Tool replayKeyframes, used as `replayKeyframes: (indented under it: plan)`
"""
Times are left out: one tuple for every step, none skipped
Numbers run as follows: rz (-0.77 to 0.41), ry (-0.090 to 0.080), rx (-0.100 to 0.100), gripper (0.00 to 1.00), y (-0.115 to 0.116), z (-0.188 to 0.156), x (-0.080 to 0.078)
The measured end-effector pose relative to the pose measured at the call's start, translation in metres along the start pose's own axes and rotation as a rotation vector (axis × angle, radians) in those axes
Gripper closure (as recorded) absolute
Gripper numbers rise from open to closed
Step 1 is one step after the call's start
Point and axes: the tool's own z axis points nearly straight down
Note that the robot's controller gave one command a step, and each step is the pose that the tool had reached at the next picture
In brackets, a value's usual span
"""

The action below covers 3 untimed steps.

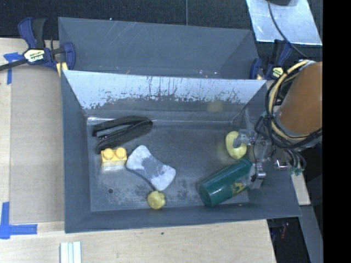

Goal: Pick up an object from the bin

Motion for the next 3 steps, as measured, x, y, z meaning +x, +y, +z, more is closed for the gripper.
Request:
replayKeyframes:
  plan:
    - [-0.003, -0.008, 0.001, 0.0, 0.0, -0.003, -0.002]
    - [-0.083, -0.012, 0.003, 0.0, -0.021, 0.05, -0.016]
    - [-0.141, -0.006, 0.001, 0.0, -0.035, 0.072, -0.024]
